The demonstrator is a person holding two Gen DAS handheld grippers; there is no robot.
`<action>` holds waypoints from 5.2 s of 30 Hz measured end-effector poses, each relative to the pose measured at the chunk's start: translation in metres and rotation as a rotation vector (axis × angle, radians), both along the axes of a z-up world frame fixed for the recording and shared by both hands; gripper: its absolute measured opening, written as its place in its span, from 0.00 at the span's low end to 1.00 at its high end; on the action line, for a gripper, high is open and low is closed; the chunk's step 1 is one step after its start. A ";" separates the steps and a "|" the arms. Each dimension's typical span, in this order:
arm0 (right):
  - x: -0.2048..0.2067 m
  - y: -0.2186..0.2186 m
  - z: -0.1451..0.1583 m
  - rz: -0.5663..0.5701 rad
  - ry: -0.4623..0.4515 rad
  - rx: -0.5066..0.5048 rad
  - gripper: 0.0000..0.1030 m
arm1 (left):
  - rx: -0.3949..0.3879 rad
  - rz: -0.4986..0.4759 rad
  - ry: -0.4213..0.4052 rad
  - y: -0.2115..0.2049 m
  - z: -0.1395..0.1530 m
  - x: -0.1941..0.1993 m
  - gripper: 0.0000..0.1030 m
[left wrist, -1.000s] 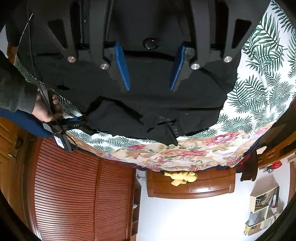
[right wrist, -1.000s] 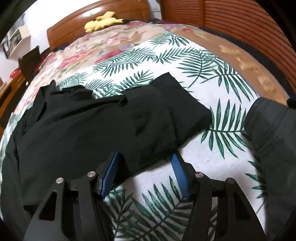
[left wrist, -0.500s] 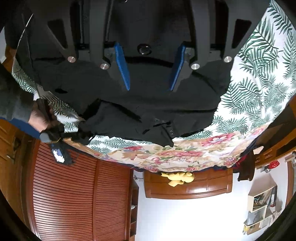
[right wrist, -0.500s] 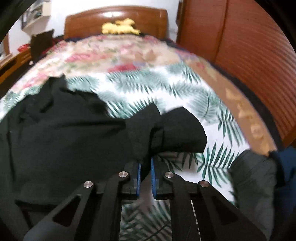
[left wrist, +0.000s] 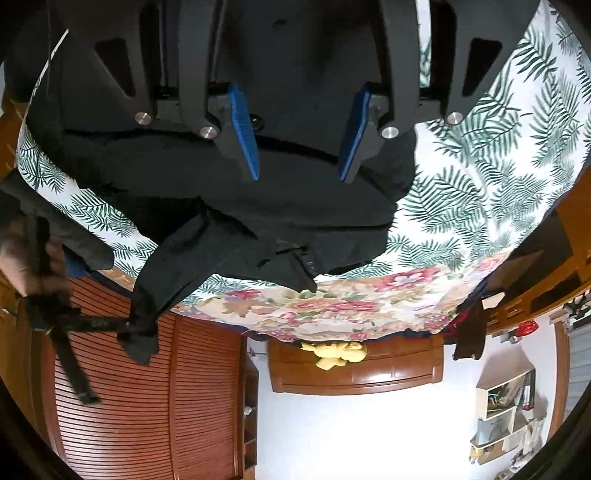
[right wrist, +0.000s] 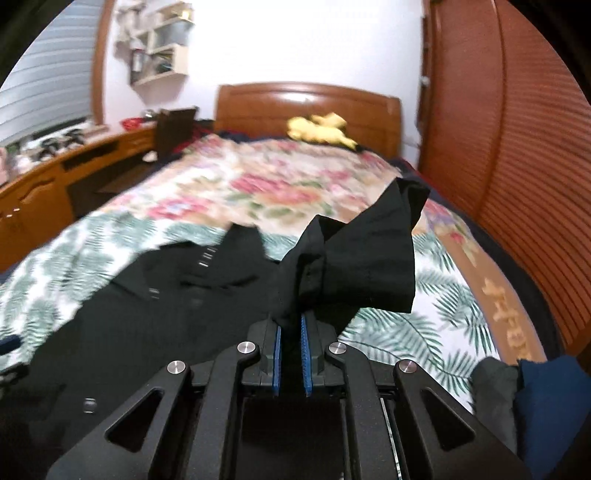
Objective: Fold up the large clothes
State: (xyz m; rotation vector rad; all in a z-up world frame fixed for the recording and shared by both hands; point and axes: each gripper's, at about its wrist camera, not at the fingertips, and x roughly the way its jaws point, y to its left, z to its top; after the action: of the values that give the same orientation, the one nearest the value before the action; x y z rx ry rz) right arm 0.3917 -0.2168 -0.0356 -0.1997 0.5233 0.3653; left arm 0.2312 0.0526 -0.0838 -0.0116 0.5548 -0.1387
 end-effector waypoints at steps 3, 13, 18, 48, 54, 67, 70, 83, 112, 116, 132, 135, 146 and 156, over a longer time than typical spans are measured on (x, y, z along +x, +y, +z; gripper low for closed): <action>-0.021 0.018 0.012 0.060 -0.022 0.006 0.06 | 0.008 0.015 -0.006 0.009 0.002 -0.009 0.42; -0.077 0.077 0.010 0.238 0.002 0.009 0.06 | 0.023 0.066 -0.012 0.038 0.004 -0.033 0.42; -0.100 0.096 -0.007 0.287 0.042 -0.004 0.10 | 0.029 0.091 -0.015 0.052 0.002 -0.044 0.42; -0.092 0.045 -0.156 0.142 0.276 -0.090 0.44 | 0.016 0.072 0.071 0.065 -0.029 -0.037 0.42; -0.088 0.037 -0.163 0.135 0.288 -0.037 0.44 | 0.017 0.068 0.112 0.059 -0.039 -0.029 0.42; -0.092 0.040 -0.164 0.130 0.265 -0.036 0.45 | 0.042 0.076 0.178 0.051 -0.059 -0.014 0.42; -0.092 0.040 -0.165 0.129 0.264 -0.039 0.45 | 0.039 0.070 0.185 0.049 -0.063 -0.012 0.42; -0.134 0.023 -0.115 0.083 0.171 0.012 0.45 | 0.030 -0.004 0.103 0.025 -0.029 -0.037 0.02; -0.199 -0.061 -0.082 0.114 0.144 -0.007 0.45 | -0.005 0.017 0.122 -0.010 -0.008 -0.107 0.11; -0.201 -0.078 -0.089 0.073 0.157 0.008 0.45 | 0.002 0.020 0.133 0.002 -0.010 -0.118 0.25; -0.195 -0.129 -0.127 -0.055 0.259 -0.027 0.45 | 0.032 0.110 0.254 0.061 -0.062 -0.140 0.37; -0.194 -0.133 -0.134 -0.057 0.285 -0.039 0.45 | 0.034 0.115 0.281 0.064 -0.072 -0.139 0.37; -0.198 -0.140 -0.149 -0.054 0.355 -0.067 0.46 | 0.010 0.141 0.299 0.077 -0.087 -0.132 0.51; -0.199 -0.129 -0.148 0.013 0.394 -0.042 0.46 | 0.017 0.150 0.297 0.078 -0.088 -0.132 0.53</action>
State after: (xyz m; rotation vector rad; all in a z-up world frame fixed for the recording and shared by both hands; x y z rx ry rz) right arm 0.1922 -0.3458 -0.1833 -0.1721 0.9184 0.4089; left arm 0.0995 0.1307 -0.1716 -0.0579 0.8488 0.0147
